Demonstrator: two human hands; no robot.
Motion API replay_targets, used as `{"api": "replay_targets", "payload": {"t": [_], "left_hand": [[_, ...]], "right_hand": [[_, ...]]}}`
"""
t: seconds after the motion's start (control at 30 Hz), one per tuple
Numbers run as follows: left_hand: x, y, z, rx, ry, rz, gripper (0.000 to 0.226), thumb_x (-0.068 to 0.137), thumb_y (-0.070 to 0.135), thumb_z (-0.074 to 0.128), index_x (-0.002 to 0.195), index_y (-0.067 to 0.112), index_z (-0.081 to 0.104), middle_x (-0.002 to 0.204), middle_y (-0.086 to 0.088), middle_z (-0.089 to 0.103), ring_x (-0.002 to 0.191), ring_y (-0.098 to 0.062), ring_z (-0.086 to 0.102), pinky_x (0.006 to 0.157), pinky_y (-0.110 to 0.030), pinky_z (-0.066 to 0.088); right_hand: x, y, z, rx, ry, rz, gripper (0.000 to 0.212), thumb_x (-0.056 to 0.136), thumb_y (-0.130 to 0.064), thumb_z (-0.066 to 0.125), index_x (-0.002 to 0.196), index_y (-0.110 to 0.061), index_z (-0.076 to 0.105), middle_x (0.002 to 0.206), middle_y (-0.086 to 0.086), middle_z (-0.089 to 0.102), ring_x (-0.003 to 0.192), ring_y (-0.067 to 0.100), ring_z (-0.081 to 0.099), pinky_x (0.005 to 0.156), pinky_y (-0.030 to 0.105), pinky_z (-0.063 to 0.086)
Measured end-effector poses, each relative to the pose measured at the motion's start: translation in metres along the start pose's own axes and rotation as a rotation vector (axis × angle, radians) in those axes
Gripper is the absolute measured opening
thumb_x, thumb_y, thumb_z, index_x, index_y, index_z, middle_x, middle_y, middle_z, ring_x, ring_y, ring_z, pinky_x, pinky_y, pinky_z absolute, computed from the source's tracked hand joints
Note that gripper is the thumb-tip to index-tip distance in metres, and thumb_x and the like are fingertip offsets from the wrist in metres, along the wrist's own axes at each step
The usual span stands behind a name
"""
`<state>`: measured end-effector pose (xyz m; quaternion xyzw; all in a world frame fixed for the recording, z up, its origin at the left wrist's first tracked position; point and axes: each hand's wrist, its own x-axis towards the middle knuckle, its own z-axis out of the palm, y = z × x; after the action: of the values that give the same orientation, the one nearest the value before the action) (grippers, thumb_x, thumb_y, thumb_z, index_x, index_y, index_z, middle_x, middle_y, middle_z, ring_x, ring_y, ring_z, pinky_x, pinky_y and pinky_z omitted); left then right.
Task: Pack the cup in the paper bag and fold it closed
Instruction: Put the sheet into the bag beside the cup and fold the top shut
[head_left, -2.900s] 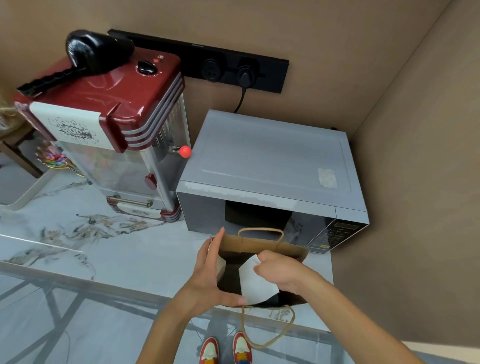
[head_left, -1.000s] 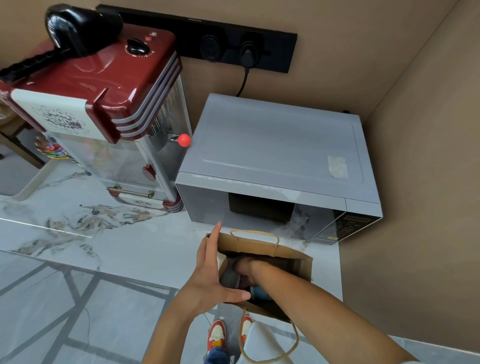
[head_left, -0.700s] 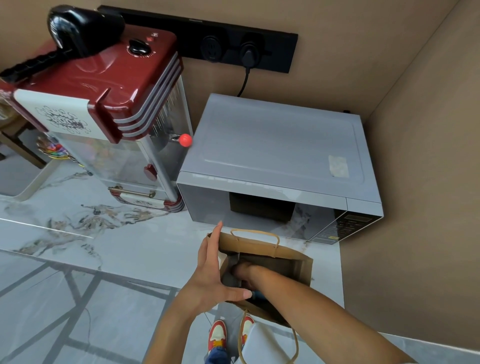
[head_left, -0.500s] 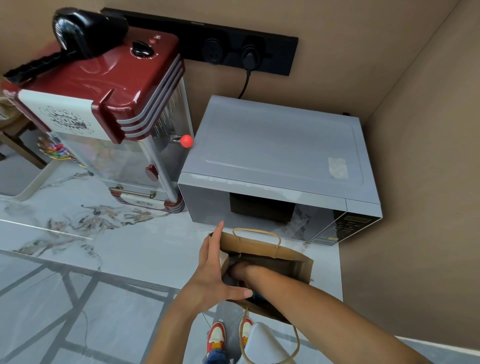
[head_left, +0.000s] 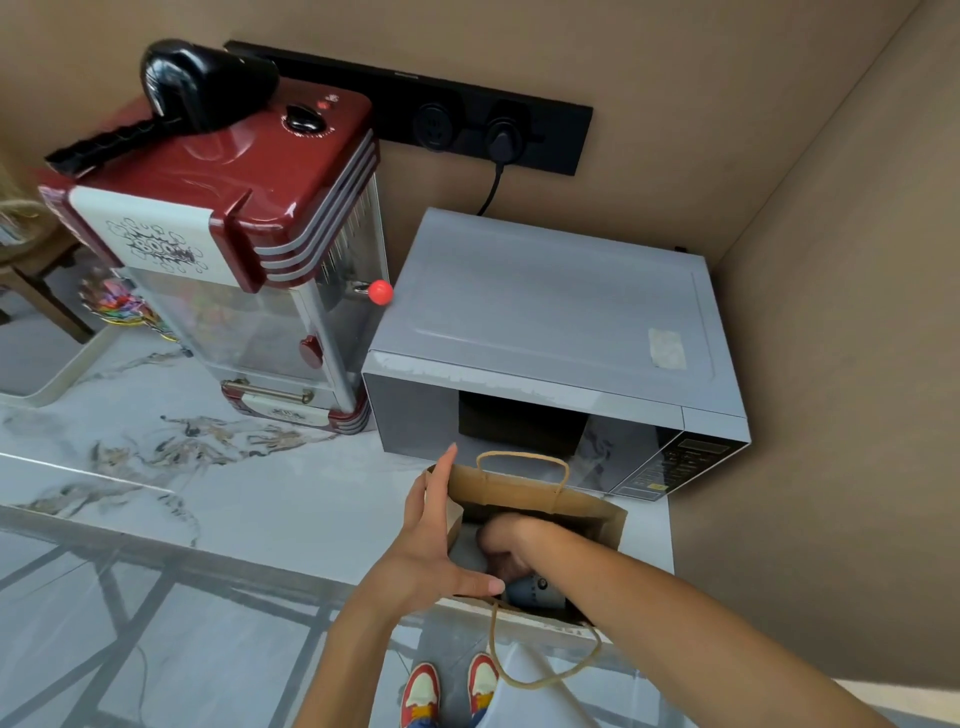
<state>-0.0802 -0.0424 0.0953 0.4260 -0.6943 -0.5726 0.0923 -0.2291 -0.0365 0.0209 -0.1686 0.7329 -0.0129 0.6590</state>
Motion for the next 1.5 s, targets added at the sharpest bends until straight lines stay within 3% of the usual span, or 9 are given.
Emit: {"api": "replay_targets", "payload": {"t": [0.2,0.33,0.47,0.6,0.77,0.93,1.1,1.23,1.5], "left_hand": [[-0.001,0.007,0.0,0.017,-0.043,0.008,0.144,0.055,0.022,0.096,0.135,0.065,-0.016,0.159,0.009,-0.002,0.134,-0.001,0.013,0.088,-0.005,0.035],[-0.003,0.008,-0.002,0.005,-0.064,-0.004,0.143,0.056,0.019,0.095,0.134,0.066,-0.015,0.158,0.01,0.0,0.133,-0.002,0.015,0.069,0.008,0.037],[-0.005,0.011,0.001,0.038,-0.07,0.003,0.144,0.057,0.019,0.095,0.136,0.063,-0.017,0.16,0.007,0.001,0.138,-0.006,0.018,0.089,-0.002,0.034],[-0.01,0.02,0.004,0.089,-0.071,-0.015,0.143,0.06,0.019,0.094,0.132,0.062,-0.021,0.161,0.002,-0.002,0.148,-0.021,0.017,0.112,-0.033,0.038],[-0.011,0.025,0.004,0.117,-0.082,-0.05,0.142,0.062,0.02,0.093,0.132,0.059,-0.025,0.164,-0.001,-0.008,0.151,-0.026,0.013,0.117,-0.044,0.035],[-0.012,0.022,0.004,0.102,-0.08,-0.069,0.142,0.063,0.021,0.093,0.133,0.061,-0.024,0.164,0.0,-0.013,0.152,-0.026,0.009,0.118,-0.043,0.033],[-0.013,0.016,0.004,0.053,-0.079,-0.07,0.143,0.061,0.021,0.094,0.137,0.064,-0.02,0.164,0.002,-0.012,0.152,-0.023,0.008,0.115,-0.037,0.032],[-0.011,0.013,0.004,0.045,-0.083,-0.076,0.144,0.06,0.021,0.094,0.136,0.066,-0.019,0.164,0.002,-0.009,0.151,-0.023,0.011,0.112,-0.034,0.034],[-0.007,0.012,0.006,0.069,-0.081,-0.071,0.144,0.061,0.021,0.094,0.145,0.056,-0.017,0.162,0.002,-0.001,0.146,-0.021,0.022,0.097,-0.022,0.037]], "right_hand": [[-0.013,0.004,-0.02,-0.116,0.003,0.022,0.036,0.104,-0.016,0.037,0.127,0.003,0.056,0.13,0.022,0.063,0.101,0.028,0.069,0.098,0.036,0.053],[-0.017,0.009,-0.028,-0.476,0.173,-0.039,0.029,0.102,-0.019,0.045,0.114,0.002,0.062,0.115,0.021,0.072,0.06,0.02,0.065,0.059,0.029,0.055],[-0.021,0.021,-0.044,-0.625,0.327,-0.051,0.024,0.098,-0.015,0.049,0.119,-0.006,0.055,0.088,0.013,0.065,0.052,0.015,0.056,0.042,0.023,0.045],[-0.011,0.031,-0.05,-0.712,0.356,-0.013,0.036,0.098,-0.011,0.052,0.132,-0.001,0.053,0.127,0.019,0.064,0.09,0.024,0.072,0.056,0.025,0.053],[0.006,0.032,-0.049,-0.715,0.369,0.017,0.051,0.09,-0.031,0.07,0.132,-0.006,0.054,0.13,0.012,0.063,0.1,0.023,0.073,0.082,0.029,0.061],[0.02,0.034,-0.046,-0.721,0.289,0.113,0.057,0.091,-0.032,0.07,0.137,-0.006,0.049,0.129,0.011,0.063,0.065,0.015,0.063,0.073,0.028,0.057],[0.017,0.032,-0.051,-0.674,0.214,0.184,0.054,0.093,-0.032,0.067,0.135,-0.003,0.048,0.079,0.007,0.061,0.058,0.013,0.057,0.062,0.025,0.052],[0.01,0.03,-0.055,-0.62,0.174,0.203,0.044,0.099,-0.026,0.059,0.133,0.001,0.048,0.071,0.008,0.054,0.057,0.015,0.05,0.059,0.025,0.045],[-0.017,0.028,-0.061,-0.857,0.238,-0.065,0.023,0.091,-0.022,0.068,0.078,-0.01,0.053,0.067,0.01,0.061,0.048,0.018,0.052,0.048,0.026,0.044]]}}
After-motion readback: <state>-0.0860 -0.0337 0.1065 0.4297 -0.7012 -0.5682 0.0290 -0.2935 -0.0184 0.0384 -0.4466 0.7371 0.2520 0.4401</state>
